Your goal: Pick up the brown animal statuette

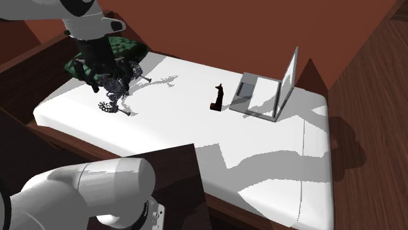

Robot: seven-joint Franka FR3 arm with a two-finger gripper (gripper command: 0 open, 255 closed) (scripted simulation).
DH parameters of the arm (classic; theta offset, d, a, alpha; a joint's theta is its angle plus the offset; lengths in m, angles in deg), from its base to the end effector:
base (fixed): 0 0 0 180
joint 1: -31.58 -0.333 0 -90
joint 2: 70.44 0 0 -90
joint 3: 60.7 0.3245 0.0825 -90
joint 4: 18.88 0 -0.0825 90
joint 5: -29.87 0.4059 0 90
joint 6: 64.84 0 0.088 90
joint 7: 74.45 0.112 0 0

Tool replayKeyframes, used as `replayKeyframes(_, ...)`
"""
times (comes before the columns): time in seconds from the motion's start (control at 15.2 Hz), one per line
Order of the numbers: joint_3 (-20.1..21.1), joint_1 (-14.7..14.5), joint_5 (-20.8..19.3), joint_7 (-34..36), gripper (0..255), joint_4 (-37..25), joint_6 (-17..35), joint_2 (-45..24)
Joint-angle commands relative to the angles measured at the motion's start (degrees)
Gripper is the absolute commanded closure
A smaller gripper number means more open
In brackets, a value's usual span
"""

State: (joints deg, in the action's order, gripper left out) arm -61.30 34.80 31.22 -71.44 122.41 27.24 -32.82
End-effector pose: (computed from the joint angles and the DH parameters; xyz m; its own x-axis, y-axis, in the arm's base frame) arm 0.3443 -0.0207 0.4973 0.9726 -0.1150 -0.2022 -0.1212 -0.9925 -0.0187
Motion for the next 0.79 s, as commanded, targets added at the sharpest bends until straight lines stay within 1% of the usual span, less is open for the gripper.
replayKeyframes(0.0,-1.7,1.1,-1.6,-1.9,0,-0.9,2.8,-3.9)
replayKeyframes(0.4,-6.2,3.8,-5.2,-6.9,0,-3.9,9.2,-14.0)
replayKeyframes(0.73,-9.5,5.8,-6.9,-10.8,0,-8.3,13.7,-23.2)
